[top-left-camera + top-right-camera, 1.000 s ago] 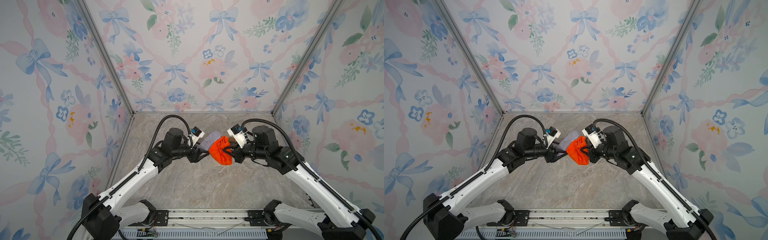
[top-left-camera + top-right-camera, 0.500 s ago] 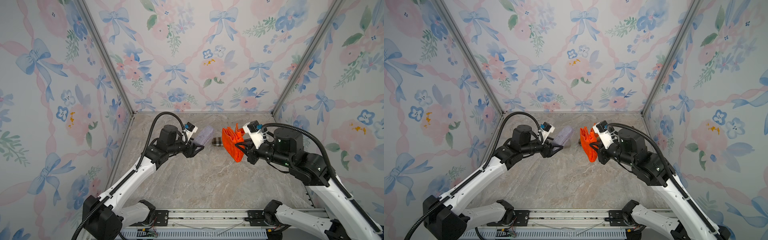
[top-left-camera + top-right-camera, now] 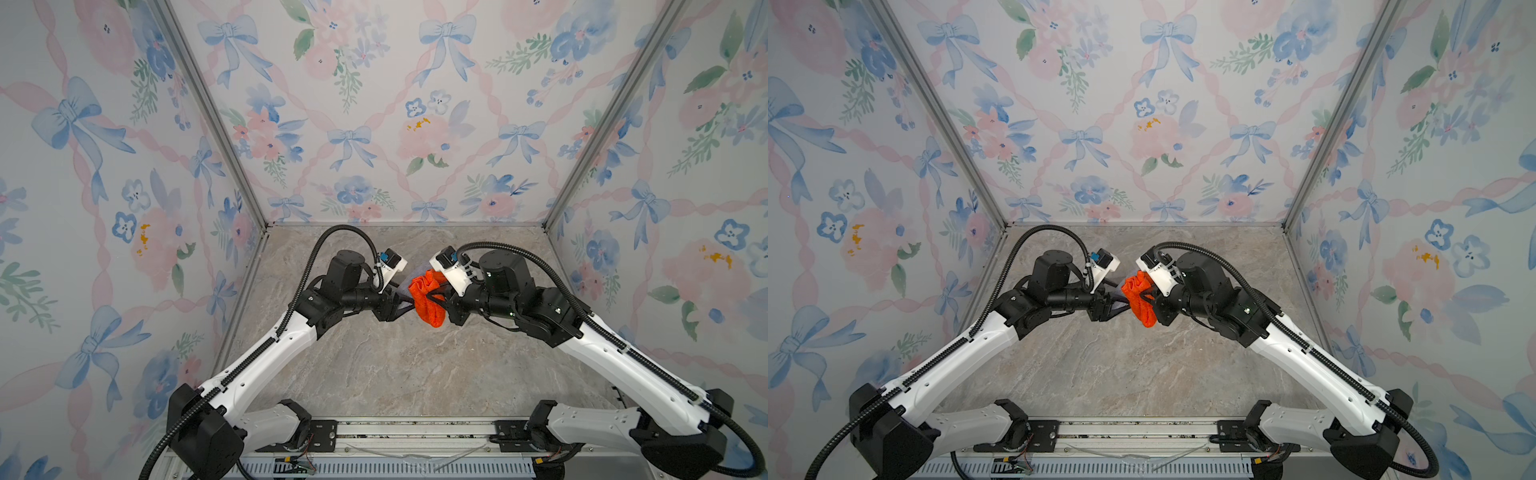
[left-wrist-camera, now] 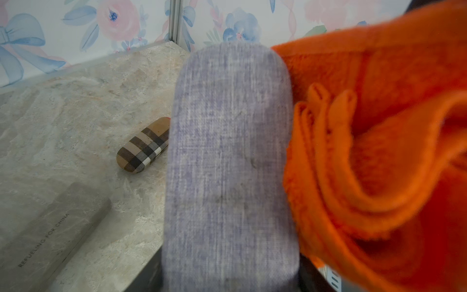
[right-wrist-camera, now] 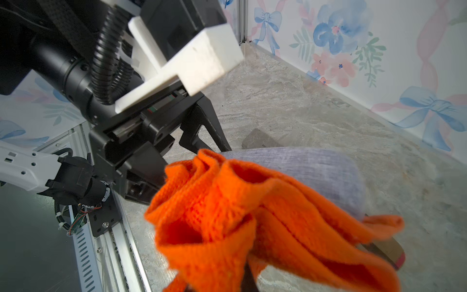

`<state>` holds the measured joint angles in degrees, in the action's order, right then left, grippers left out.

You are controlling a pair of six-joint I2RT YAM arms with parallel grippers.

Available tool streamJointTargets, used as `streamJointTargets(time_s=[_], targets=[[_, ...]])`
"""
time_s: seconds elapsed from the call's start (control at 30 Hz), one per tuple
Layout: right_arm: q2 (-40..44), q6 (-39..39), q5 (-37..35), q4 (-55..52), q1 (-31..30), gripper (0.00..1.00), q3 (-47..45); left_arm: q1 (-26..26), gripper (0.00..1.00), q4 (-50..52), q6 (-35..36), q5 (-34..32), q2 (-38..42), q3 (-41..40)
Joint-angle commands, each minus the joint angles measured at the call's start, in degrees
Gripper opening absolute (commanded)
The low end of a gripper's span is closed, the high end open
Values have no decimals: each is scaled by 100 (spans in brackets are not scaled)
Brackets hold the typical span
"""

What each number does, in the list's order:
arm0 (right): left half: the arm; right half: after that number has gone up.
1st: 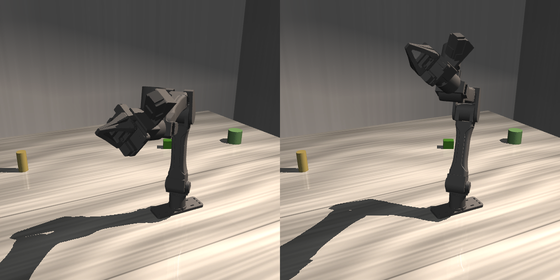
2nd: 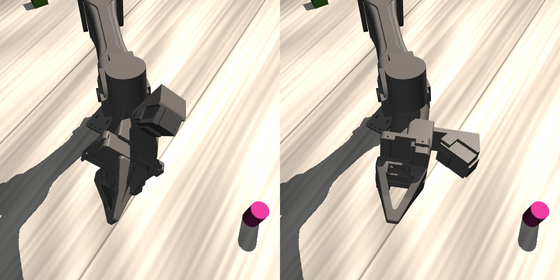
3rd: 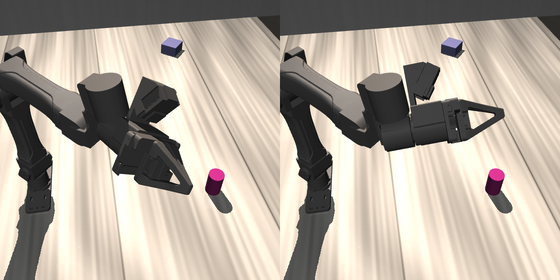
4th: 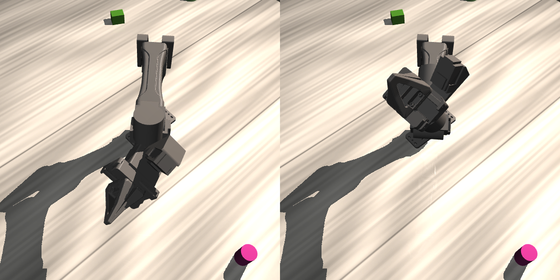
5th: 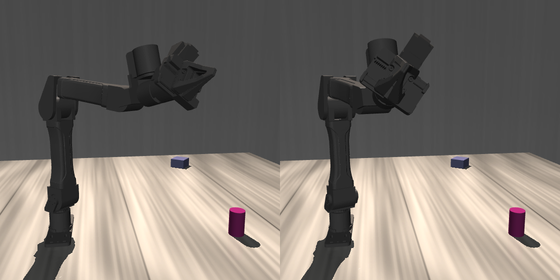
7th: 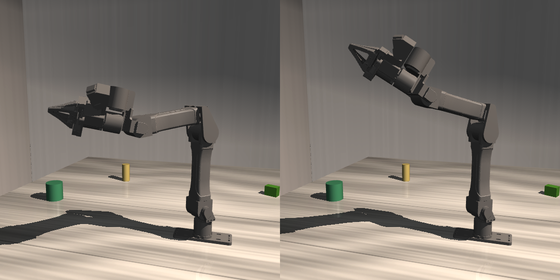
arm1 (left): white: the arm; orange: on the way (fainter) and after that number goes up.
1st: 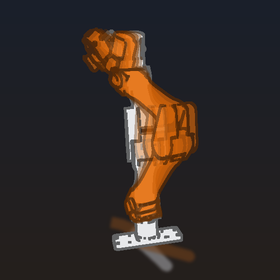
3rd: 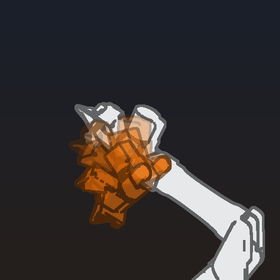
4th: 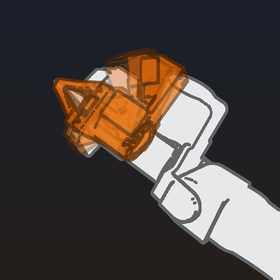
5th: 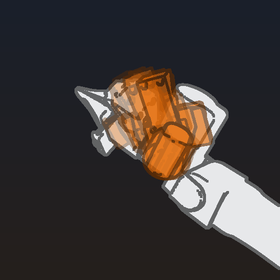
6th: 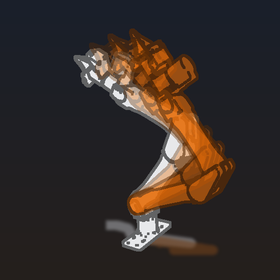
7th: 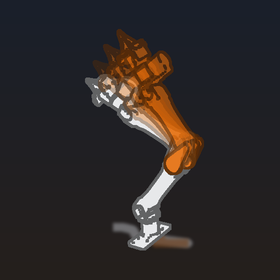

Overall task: Wipe the eyeglass case
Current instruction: Wipe the dirt from the eyeglass case.

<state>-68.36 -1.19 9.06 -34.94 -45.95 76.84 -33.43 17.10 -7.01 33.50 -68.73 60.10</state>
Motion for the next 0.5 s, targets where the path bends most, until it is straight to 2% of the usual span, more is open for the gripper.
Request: streamJointTargets(time_s=[0.0,0.13,0.3,0.37,0.47], targets=[[-64,74,-404,369,497,0,144,-100,14,-215,98,798,352,-50],[-99,-104,-382,353,375,0,-16,-50,14,-216,127,843,349,-77],[-317,-374,0,859,-421,0,-148,-41,14,-210,177,1056,72,78],[-380,-194,-212,659,-335,0,-29,-41,14,-217,221,1170,35,97],[-225,-49,-230,553,385,0,-26,-41,14,-216,265,1263,83,48]])
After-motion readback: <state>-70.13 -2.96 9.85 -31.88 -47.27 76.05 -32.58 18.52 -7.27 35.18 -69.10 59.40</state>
